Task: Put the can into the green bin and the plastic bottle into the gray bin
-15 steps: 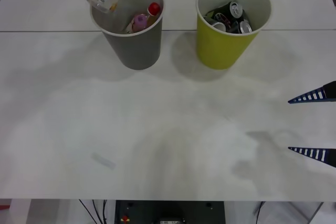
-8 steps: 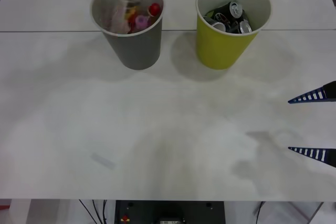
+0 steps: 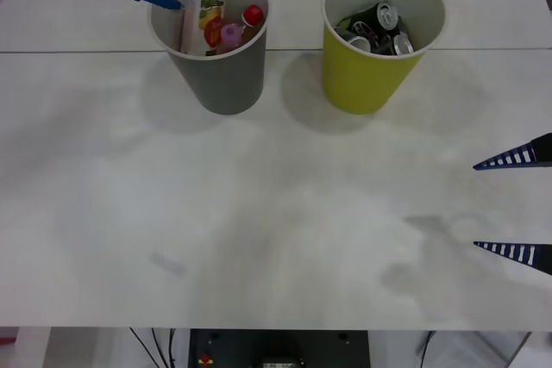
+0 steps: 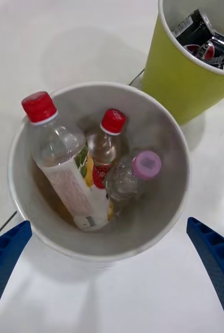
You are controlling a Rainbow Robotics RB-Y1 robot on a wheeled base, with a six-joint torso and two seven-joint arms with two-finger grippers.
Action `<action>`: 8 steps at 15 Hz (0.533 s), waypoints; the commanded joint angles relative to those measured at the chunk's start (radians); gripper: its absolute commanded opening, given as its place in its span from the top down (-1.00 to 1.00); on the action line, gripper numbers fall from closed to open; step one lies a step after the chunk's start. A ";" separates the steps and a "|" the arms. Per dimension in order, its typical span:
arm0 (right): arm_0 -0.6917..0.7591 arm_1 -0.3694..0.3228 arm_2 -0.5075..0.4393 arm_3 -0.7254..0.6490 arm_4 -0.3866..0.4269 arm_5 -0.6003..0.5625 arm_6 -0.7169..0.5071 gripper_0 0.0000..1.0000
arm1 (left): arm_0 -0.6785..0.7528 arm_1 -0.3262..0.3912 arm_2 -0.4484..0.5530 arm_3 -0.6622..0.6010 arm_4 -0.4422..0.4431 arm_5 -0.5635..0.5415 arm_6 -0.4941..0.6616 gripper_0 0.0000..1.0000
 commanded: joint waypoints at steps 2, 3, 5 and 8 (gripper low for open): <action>0.000 0.000 0.000 0.000 0.000 0.000 0.000 -1.00 | 0.225 0.076 0.167 -0.132 0.048 0.000 -0.165 -1.00; 0.000 0.000 0.000 0.000 0.000 0.000 0.000 -1.00 | 0.280 0.088 0.202 -0.166 0.050 -0.006 -0.207 -1.00; 0.000 0.000 0.000 0.000 0.000 0.000 0.000 -1.00 | 0.393 0.110 0.286 -0.247 0.048 -0.023 -0.288 -1.00; 0.000 0.000 0.000 0.000 0.000 0.000 0.000 -1.00 | 0.533 0.114 0.397 -0.338 0.042 -0.069 -0.415 -1.00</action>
